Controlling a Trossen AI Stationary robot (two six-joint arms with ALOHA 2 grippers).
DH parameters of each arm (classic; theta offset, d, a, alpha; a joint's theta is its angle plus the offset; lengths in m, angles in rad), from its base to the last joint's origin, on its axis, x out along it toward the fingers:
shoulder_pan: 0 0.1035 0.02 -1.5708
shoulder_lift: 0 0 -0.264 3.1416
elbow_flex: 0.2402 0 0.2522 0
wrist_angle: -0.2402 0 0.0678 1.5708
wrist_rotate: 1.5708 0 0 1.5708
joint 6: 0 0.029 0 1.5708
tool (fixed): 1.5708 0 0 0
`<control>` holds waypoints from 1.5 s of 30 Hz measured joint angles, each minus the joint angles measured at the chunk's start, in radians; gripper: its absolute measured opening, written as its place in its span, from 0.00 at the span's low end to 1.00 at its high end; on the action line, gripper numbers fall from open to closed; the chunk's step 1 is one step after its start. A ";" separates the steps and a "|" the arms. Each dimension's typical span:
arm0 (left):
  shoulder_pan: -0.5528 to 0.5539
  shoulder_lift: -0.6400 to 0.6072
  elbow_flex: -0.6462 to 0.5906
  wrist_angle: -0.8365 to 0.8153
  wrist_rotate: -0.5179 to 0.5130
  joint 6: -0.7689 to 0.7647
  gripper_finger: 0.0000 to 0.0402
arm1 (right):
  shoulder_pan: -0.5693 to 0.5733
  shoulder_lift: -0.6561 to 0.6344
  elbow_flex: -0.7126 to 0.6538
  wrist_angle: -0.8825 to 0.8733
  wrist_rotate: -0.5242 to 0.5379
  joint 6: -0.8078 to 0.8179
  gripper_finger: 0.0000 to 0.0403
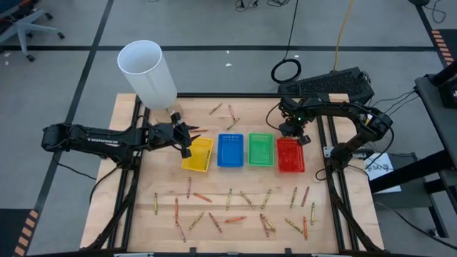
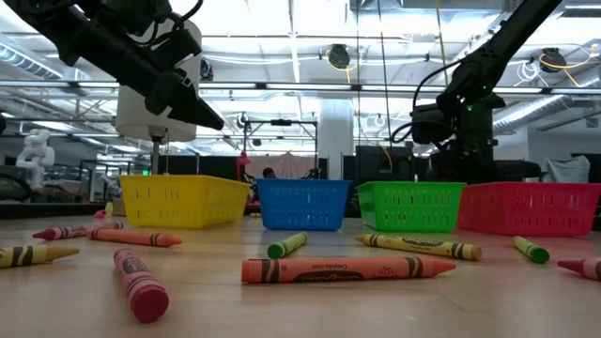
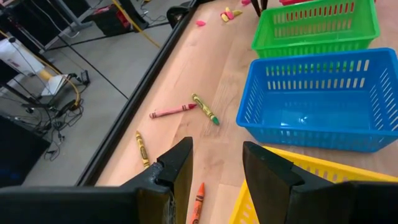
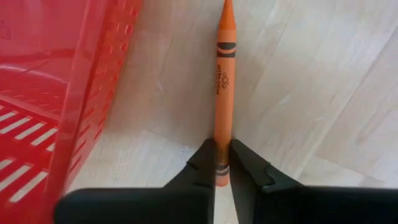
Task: Sort crayons
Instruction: Put the orange crayon into the red bin
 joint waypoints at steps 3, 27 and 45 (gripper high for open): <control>0.000 0.000 0.000 0.000 0.000 0.001 0.35 | 0.000 0.000 0.000 0.011 -0.002 0.000 0.01; -0.002 0.000 0.000 0.000 0.001 -0.034 0.35 | 0.014 -0.007 0.285 -0.127 -0.006 0.471 0.00; -0.033 0.000 0.000 0.001 0.022 -0.093 0.35 | 0.348 -0.294 0.235 0.050 -0.186 1.072 0.00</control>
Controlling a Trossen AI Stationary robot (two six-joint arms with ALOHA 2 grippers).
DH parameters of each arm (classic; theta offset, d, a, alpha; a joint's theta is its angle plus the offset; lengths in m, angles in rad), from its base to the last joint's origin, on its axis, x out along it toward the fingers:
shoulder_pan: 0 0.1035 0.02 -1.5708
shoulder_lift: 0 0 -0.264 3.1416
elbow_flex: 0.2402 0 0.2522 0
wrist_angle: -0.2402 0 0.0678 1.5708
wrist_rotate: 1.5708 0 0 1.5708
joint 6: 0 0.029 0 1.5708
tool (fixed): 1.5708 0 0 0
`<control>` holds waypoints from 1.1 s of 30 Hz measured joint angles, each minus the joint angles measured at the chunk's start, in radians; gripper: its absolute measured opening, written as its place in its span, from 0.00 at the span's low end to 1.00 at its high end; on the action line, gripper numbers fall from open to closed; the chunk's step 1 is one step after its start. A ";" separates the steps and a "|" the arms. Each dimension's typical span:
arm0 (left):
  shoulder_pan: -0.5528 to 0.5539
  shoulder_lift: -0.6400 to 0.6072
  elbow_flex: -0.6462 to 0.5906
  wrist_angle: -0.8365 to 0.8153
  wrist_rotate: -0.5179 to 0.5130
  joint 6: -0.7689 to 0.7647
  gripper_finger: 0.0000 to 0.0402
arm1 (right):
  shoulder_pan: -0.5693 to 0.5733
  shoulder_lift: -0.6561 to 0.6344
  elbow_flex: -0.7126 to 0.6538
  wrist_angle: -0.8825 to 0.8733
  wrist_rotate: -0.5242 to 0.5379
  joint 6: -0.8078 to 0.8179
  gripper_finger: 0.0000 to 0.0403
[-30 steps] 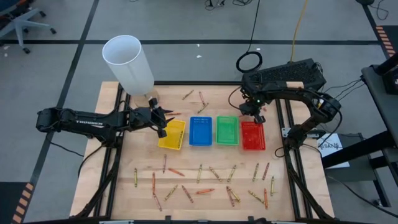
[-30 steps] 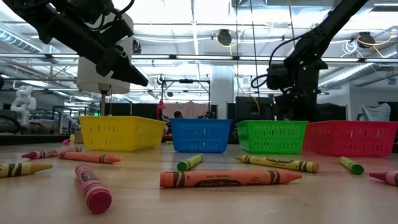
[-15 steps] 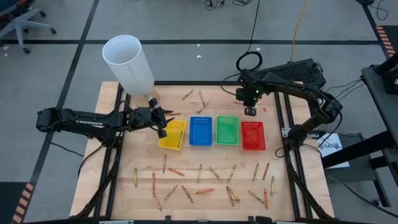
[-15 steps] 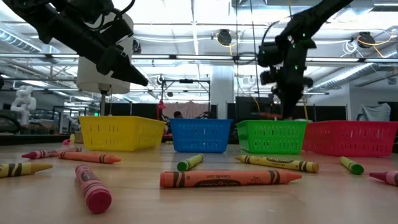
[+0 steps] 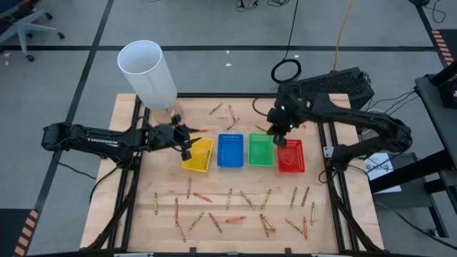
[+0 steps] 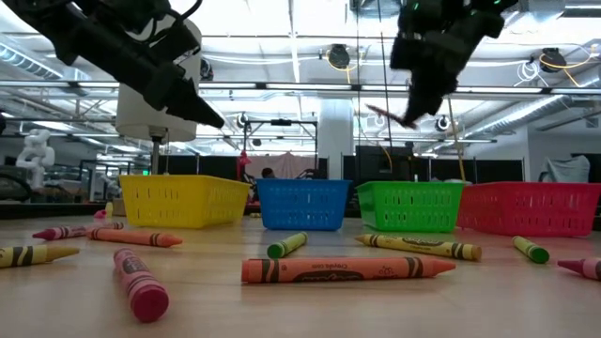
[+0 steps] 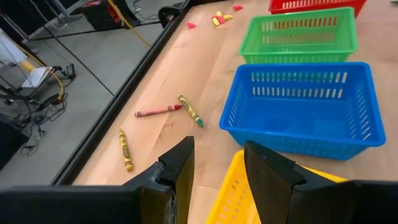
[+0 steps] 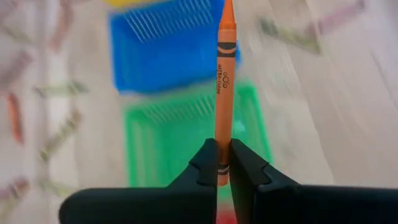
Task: Sort crayons
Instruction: Put the orange crayon into the red bin
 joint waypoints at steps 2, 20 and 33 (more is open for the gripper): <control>-0.008 0.000 0.000 0.001 0.001 -0.013 0.35 | 0.062 -0.031 -0.041 0.107 0.019 0.061 0.00; -0.029 0.000 0.000 0.010 -0.005 -0.103 0.35 | 0.494 -0.066 -0.172 0.466 0.589 0.207 0.00; -0.029 0.000 0.000 0.063 -0.006 -0.149 0.35 | 0.530 -0.065 -0.331 0.881 0.603 0.074 0.00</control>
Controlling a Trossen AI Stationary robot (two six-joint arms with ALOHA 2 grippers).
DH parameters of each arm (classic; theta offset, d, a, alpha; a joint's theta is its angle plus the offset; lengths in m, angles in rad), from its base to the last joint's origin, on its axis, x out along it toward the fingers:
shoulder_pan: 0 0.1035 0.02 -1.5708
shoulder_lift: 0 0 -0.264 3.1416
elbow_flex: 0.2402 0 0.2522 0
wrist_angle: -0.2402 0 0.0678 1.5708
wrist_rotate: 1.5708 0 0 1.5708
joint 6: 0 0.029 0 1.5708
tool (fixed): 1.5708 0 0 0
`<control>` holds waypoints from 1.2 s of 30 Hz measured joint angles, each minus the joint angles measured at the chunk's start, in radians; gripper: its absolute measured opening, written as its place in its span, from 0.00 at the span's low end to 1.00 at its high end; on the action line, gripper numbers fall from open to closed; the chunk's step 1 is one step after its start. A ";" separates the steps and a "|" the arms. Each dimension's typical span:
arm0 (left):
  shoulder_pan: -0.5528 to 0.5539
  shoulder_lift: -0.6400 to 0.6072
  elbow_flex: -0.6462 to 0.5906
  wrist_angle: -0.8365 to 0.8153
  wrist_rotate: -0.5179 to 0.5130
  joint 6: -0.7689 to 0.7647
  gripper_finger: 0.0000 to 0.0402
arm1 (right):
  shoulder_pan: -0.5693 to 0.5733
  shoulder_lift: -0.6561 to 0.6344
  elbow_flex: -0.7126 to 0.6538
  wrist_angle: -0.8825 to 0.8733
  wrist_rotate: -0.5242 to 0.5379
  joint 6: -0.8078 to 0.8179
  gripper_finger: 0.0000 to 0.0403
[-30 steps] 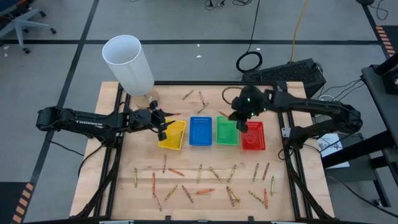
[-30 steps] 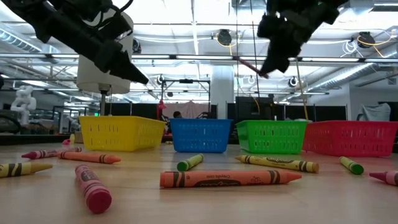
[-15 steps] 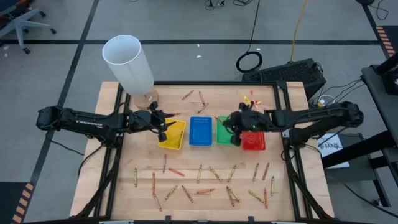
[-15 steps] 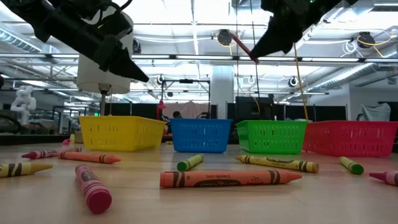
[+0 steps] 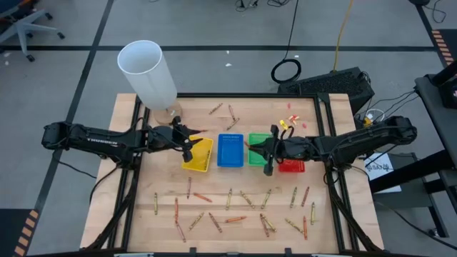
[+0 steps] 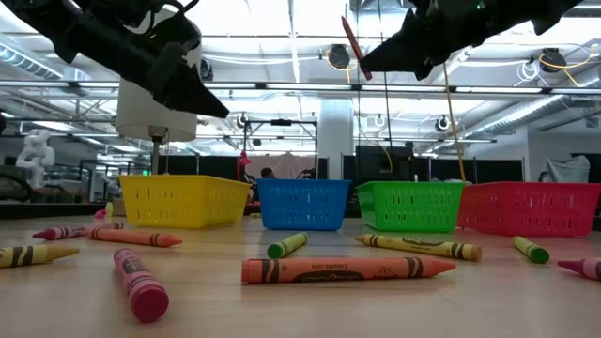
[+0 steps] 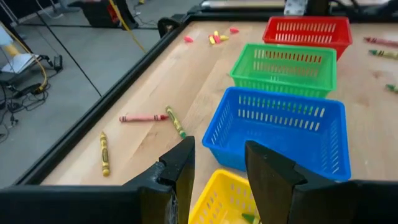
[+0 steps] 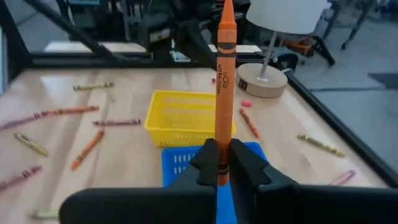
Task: Sort crayons
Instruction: Put the orange crayon into the red bin
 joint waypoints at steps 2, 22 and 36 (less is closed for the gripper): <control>0.000 0.000 0.000 0.011 0.000 0.005 0.35 | 0.000 0.005 0.000 0.000 0.000 -0.059 0.00; 0.000 0.000 0.000 0.026 -0.002 0.026 0.35 | 0.000 0.005 0.000 0.000 -0.081 -0.118 0.00; -0.004 0.000 -0.002 0.015 0.030 0.022 0.35 | 0.091 -0.107 0.000 -0.181 -0.080 0.263 0.00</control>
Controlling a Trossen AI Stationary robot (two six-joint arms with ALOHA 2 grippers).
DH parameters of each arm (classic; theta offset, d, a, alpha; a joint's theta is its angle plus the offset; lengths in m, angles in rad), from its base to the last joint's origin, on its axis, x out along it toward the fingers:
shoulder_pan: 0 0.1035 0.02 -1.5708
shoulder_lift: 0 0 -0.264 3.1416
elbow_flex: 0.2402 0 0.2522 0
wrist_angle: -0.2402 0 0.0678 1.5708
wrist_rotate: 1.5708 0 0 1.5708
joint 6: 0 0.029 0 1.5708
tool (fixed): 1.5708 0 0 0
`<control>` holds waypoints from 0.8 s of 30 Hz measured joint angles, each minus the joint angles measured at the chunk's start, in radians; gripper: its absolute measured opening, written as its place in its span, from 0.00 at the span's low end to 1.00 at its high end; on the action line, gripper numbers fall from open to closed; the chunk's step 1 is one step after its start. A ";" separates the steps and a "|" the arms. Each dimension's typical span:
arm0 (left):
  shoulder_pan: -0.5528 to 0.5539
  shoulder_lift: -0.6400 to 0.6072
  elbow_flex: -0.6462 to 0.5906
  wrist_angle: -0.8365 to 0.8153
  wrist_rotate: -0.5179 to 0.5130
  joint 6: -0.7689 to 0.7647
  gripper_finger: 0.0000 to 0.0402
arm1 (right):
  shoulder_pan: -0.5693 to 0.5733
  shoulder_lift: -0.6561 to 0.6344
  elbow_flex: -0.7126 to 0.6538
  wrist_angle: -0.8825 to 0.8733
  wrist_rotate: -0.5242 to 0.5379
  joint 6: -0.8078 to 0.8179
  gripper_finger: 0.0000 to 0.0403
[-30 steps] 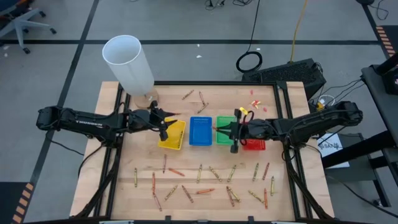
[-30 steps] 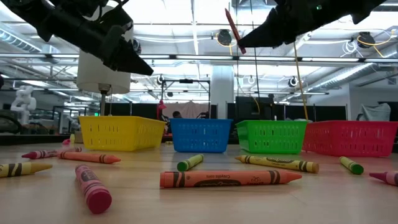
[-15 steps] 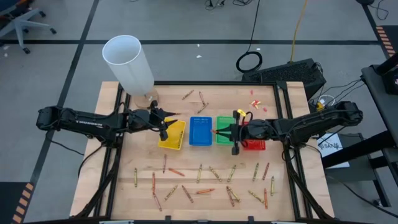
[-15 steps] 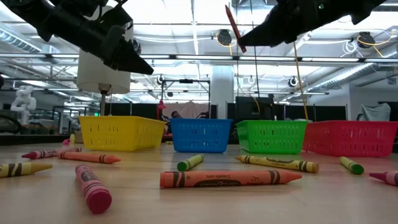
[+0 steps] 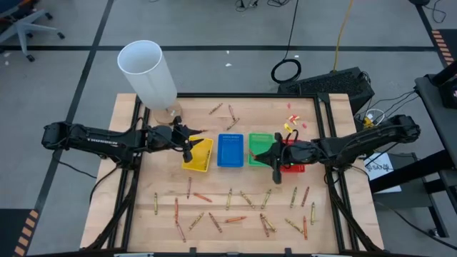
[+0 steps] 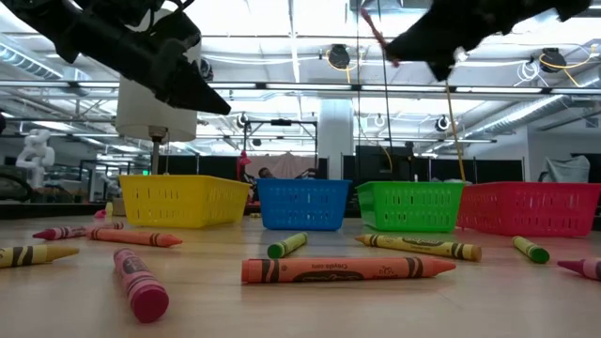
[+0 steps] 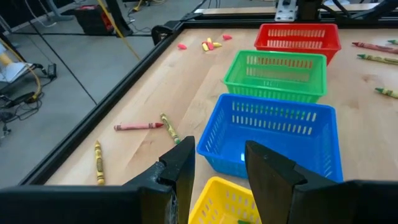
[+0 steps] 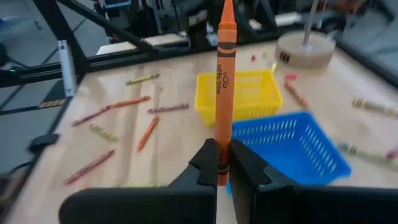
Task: Sort crayons
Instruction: Put the orange crayon into the red bin
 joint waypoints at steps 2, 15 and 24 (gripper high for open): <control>-0.009 0.000 0.000 -0.004 0.002 0.000 0.35 | 0.017 -0.045 0.000 -0.078 0.000 0.074 0.00; -0.029 0.000 -0.001 0.005 0.004 -0.015 0.35 | 0.118 -0.261 0.000 -0.566 -0.003 0.591 0.00; -0.029 0.000 -0.001 0.005 -0.003 -0.025 0.35 | 0.160 -0.270 0.000 -0.822 -0.003 0.866 0.00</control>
